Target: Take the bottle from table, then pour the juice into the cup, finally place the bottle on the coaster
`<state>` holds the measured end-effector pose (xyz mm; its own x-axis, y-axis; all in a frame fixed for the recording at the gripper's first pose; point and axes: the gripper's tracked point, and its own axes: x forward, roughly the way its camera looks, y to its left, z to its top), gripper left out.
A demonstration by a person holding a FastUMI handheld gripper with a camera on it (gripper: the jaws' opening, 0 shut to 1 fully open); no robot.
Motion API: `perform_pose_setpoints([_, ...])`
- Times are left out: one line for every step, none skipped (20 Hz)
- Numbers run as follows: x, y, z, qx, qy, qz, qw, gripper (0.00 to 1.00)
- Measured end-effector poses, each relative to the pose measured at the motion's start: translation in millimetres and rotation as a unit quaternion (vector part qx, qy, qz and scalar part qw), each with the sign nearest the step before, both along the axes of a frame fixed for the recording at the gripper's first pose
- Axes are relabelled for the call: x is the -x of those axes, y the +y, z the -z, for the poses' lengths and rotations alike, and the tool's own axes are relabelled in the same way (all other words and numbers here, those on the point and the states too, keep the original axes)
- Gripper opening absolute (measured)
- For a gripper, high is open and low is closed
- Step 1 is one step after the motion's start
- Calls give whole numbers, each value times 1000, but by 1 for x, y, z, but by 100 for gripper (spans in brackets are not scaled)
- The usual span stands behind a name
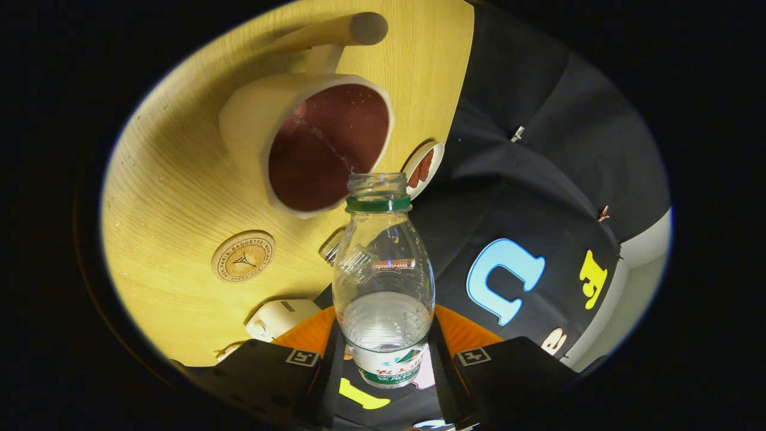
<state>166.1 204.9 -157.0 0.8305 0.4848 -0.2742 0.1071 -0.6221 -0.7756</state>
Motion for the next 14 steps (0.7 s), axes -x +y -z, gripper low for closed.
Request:
perform_pose_setpoints([3, 1, 0, 5, -3, -6, 1000, 68])
perform_pose_setpoints([5, 2, 0, 9, -5, -11, 1000, 68])
perform_pose_setpoints([7, 1, 0, 12, -6, -14, 1000, 68])
perform_pose_setpoints([8, 0, 2, 13, -7, -15, 1000, 68])
perform_pose_setpoints([10, -3, 3, 14, -8, -14, 1000, 68])
perform_pose_setpoints([11, -4, 4, 15, -9, -13, 1000, 68])
perform_pose_setpoints([13, -5, 3, 14, -10, -11, 1000, 68])
perform_pose_setpoints([12, -5, 1, 13, -9, -9, 1000, 68])
perform_pose_setpoints([10, -4, 0, 12, -10, -6, 1000, 68])
perform_pose_setpoints([9, -3, 0, 11, -10, -4, 1000, 68])
perform_pose_setpoints([10, -4, 0, 9, -9, -1, 1000, 68])
perform_pose_setpoints([9, -3, 1, 8, -8, -1, 1000, 68])
perform_pose_setpoints([8, -1, 0, 6, -6, 2, 1000, 68])
perform_pose_setpoints([11, -2, 1, 2, -4, 5, 1000, 68])
